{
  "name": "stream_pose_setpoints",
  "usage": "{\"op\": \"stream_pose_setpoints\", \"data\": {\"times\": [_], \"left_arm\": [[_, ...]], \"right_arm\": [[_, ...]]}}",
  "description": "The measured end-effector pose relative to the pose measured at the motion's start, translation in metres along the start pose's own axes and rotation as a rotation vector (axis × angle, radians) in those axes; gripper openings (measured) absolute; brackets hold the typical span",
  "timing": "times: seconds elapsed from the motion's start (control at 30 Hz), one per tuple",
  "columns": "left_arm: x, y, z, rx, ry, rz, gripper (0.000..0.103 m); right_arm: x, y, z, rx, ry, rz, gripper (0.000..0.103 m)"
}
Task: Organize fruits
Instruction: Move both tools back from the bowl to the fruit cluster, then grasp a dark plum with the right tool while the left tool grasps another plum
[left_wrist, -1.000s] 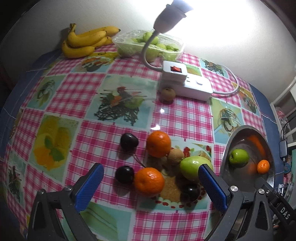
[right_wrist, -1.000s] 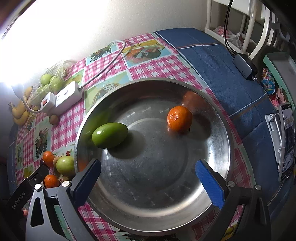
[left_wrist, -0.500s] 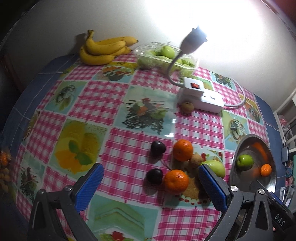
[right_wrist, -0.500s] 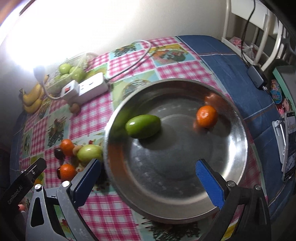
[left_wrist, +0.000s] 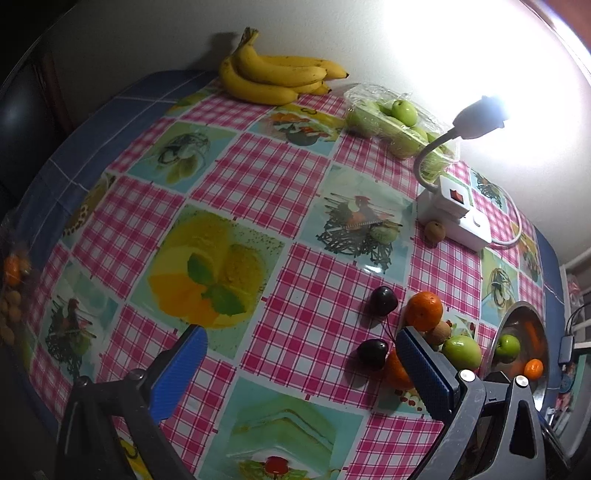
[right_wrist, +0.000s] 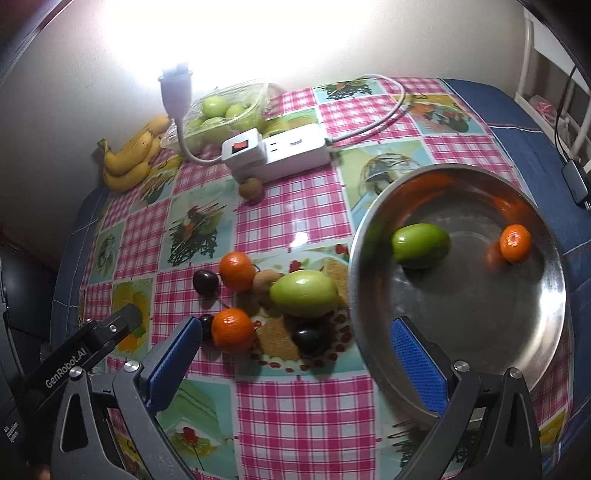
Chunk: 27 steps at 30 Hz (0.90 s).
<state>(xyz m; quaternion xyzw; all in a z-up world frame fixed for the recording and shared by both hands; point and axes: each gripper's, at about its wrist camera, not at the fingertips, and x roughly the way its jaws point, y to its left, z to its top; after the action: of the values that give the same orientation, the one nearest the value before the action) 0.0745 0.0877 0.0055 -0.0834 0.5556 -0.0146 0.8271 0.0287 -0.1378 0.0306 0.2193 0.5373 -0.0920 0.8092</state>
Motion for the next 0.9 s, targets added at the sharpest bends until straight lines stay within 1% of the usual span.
{"op": "stream_pose_setpoints", "data": {"times": [0.07, 0.1, 0.17, 0.2, 0.23, 0.3, 0.43, 0.5, 0.57, 0.6, 0.8, 0.9], "left_arm": [[0.005, 0.001, -0.001, -0.008, 0.021, -0.009, 0.102], [0.009, 0.0, -0.002, -0.009, 0.033, -0.018, 0.102], [0.014, -0.002, -0.003, -0.012, 0.053, -0.035, 0.1], [0.015, -0.003, -0.003, -0.012, 0.061, -0.046, 0.099], [0.017, -0.005, -0.003, -0.012, 0.068, -0.055, 0.097], [0.022, -0.009, -0.004, -0.005, 0.086, -0.072, 0.094], [0.032, -0.015, -0.007, -0.001, 0.117, -0.105, 0.084], [0.037, -0.018, -0.008, 0.0, 0.136, -0.124, 0.081], [0.043, -0.021, -0.01, 0.003, 0.152, -0.131, 0.073], [0.045, -0.022, -0.01, 0.001, 0.157, -0.135, 0.071], [0.053, -0.026, -0.01, -0.001, 0.17, -0.158, 0.066], [0.056, -0.028, -0.011, 0.004, 0.179, -0.164, 0.059]], "right_arm": [[0.004, 0.005, 0.0, -0.006, 0.01, 0.002, 0.101], [0.005, 0.005, -0.001, -0.007, 0.014, -0.003, 0.099], [0.01, 0.008, -0.003, -0.01, 0.032, -0.011, 0.089], [0.011, 0.007, -0.003, -0.009, 0.039, -0.011, 0.081], [0.014, 0.007, -0.004, -0.007, 0.051, -0.015, 0.076], [0.018, 0.005, -0.005, 0.0, 0.065, -0.025, 0.073], [0.024, 0.003, -0.005, 0.002, 0.093, -0.047, 0.056], [0.029, 0.002, -0.005, 0.001, 0.11, -0.055, 0.055], [0.033, 0.001, -0.006, -0.003, 0.122, -0.062, 0.051], [0.034, 0.002, -0.005, -0.004, 0.125, -0.064, 0.049], [0.042, 0.003, -0.005, -0.015, 0.145, -0.083, 0.045], [0.044, 0.003, -0.005, -0.018, 0.152, -0.088, 0.045]]}}
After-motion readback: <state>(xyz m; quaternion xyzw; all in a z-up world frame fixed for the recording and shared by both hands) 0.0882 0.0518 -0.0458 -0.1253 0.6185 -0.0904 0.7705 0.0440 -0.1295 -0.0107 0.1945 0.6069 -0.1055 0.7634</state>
